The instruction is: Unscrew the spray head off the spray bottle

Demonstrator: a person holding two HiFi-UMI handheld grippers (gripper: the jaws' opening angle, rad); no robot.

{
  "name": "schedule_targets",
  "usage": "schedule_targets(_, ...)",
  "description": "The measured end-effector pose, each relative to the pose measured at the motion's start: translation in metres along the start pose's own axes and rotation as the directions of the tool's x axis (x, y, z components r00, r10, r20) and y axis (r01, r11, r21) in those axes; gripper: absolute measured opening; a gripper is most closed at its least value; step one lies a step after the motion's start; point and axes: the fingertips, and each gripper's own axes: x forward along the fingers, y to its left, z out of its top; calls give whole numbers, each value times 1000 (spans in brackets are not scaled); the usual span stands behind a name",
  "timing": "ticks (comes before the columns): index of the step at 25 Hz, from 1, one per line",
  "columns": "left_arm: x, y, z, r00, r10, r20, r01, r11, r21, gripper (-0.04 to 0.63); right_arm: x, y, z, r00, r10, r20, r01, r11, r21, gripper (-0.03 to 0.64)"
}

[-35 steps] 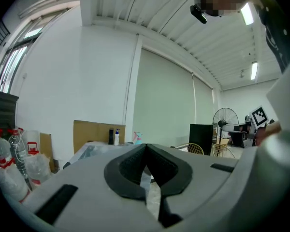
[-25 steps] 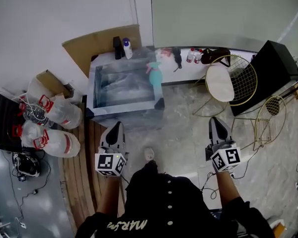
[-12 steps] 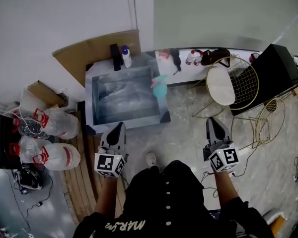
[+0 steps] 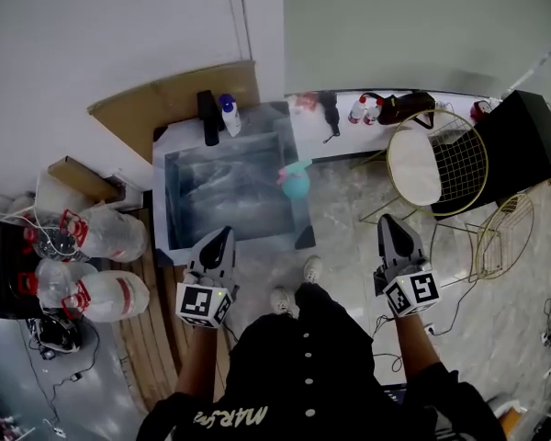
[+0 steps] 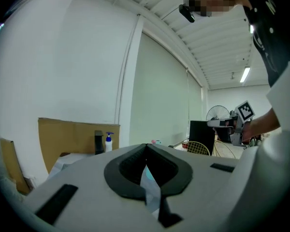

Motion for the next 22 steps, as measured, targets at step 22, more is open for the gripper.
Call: schedule_targets(22,112,15,-22,990,-46,-130,56,996,69,25,147,-57,-6,978,196,-73,-197,980,-7,11)
